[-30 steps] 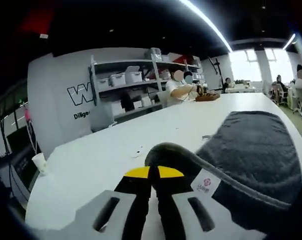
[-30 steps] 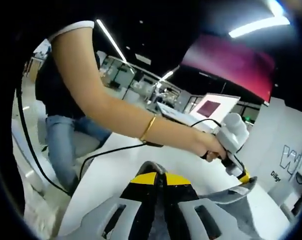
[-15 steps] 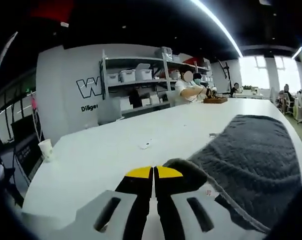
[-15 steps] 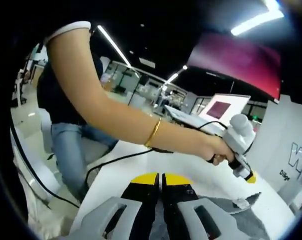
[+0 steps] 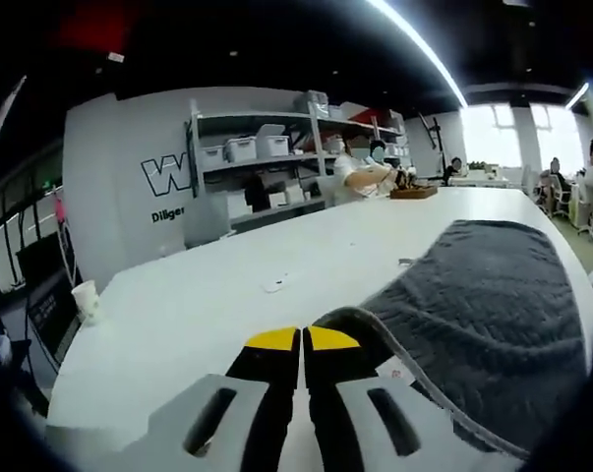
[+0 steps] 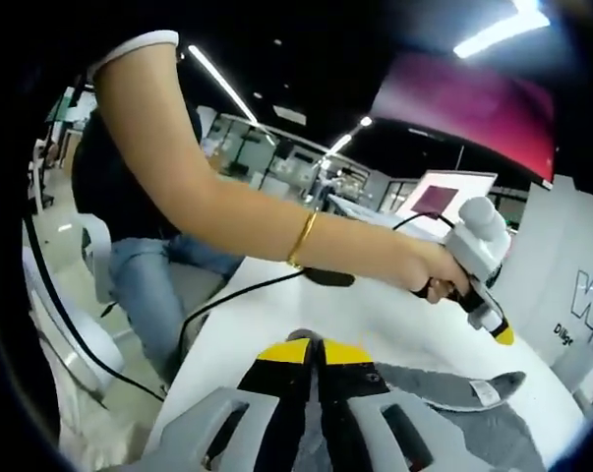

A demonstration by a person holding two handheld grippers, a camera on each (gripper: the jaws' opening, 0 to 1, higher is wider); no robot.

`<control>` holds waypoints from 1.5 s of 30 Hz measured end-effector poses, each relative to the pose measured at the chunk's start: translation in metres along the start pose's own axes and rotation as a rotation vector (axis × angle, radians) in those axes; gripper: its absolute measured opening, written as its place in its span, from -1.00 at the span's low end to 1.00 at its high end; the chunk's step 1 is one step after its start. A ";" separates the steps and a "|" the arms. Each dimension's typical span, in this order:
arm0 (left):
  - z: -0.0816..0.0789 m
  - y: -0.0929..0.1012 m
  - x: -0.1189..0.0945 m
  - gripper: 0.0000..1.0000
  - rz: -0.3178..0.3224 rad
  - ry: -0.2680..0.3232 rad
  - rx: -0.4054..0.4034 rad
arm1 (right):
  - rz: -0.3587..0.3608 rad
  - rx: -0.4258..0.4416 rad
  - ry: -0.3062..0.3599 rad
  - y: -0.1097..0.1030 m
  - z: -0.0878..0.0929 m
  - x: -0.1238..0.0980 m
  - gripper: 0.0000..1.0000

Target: Open the folded towel by lifting each exposed corner and separating the folded layers until the towel lies flat within the target outline without major curled edges

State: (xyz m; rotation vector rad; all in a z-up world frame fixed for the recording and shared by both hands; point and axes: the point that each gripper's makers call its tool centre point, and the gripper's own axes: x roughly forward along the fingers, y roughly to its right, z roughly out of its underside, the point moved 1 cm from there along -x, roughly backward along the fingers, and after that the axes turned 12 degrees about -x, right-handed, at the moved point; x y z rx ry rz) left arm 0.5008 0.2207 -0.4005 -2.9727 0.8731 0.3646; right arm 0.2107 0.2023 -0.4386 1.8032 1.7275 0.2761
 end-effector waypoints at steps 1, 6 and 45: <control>0.001 0.006 0.003 -0.94 0.009 -0.013 0.010 | 0.000 0.002 -0.004 -0.001 0.001 0.000 -1.00; 0.005 0.024 0.010 -0.91 0.050 -0.046 0.060 | 0.002 0.027 -0.029 -0.004 0.009 -0.001 -1.00; 0.060 0.072 0.041 -0.97 0.091 -0.364 0.252 | -0.034 0.040 -0.038 -0.009 0.012 0.029 -1.00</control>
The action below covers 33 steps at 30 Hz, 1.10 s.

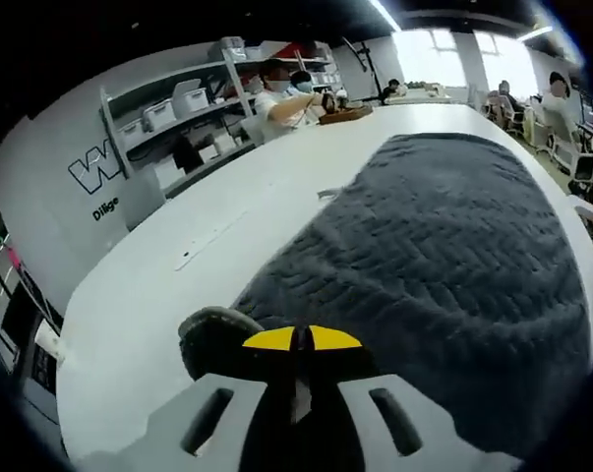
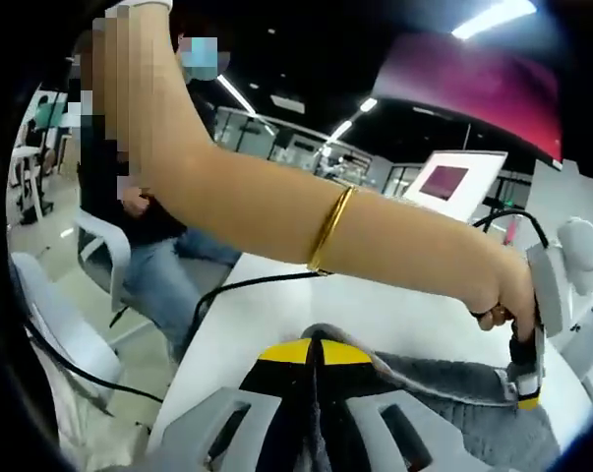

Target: Open the folded towel by lifting each exposed corner and separating the folded layers until the towel lies flat within the target outline without major curled edges

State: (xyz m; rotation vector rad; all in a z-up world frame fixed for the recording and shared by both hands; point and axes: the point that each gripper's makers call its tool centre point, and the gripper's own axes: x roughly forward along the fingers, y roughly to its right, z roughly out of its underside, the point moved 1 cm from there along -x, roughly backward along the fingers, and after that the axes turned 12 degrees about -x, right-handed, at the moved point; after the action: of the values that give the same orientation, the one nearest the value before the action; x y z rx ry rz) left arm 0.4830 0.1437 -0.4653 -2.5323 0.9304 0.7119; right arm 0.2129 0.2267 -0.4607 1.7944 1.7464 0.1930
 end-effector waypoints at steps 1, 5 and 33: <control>0.001 0.000 -0.002 -0.97 -0.016 -0.009 0.014 | 0.002 0.002 0.000 0.001 0.000 0.000 -1.00; 0.004 -0.010 -0.010 -0.94 -0.073 -0.028 0.046 | 0.006 0.010 -0.003 0.003 0.002 0.002 -1.00; -0.026 0.021 0.033 -0.91 -0.117 -0.031 0.206 | 0.033 0.023 -0.025 0.008 0.009 0.001 -1.00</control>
State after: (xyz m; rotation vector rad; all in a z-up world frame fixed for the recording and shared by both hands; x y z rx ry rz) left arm 0.4995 0.0999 -0.4654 -2.3656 0.7944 0.5862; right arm 0.2245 0.2257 -0.4639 1.8353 1.7086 0.1640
